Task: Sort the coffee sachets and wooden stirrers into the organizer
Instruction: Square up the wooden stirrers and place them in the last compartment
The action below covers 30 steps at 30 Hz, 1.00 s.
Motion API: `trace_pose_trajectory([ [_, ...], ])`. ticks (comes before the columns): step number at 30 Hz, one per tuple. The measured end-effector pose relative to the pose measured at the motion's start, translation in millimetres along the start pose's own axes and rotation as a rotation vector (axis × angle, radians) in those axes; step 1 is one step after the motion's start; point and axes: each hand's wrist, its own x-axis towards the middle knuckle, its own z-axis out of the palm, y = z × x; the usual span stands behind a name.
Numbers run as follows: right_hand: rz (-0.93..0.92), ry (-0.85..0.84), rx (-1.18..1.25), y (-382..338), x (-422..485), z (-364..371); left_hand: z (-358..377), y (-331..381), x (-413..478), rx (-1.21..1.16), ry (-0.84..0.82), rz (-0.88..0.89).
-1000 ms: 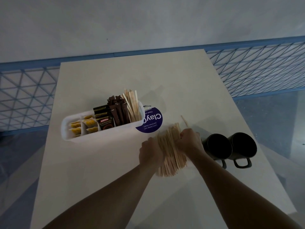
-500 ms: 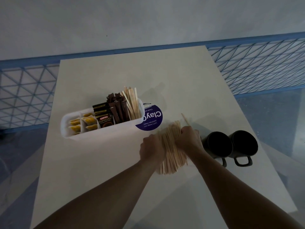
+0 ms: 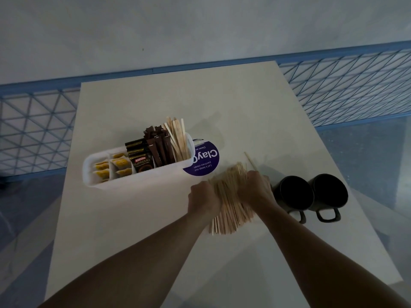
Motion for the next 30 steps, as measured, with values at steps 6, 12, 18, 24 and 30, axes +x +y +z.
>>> trace_pose_trajectory([
  [6, 0.034, -0.012, -0.033, -7, 2, 2, -6, 1, -2, -0.030, -0.070, 0.041],
  [12, 0.016, -0.014, 0.005, -10, 3, 1, -16, 0, -3, -0.045, -0.105, 0.124],
  [18, -0.017, -0.008, 0.054, -16, 4, -6, -27, -1, 0, -0.313, -0.134, -0.087],
  [24, -0.068, -0.086, 0.234, -36, 3, -9, -47, -3, 3, -0.609, -0.191, -0.170],
  [30, -0.077, -0.161, 0.517, -68, 1, -10, -80, 5, 6, -0.855, -0.176, -0.094],
])
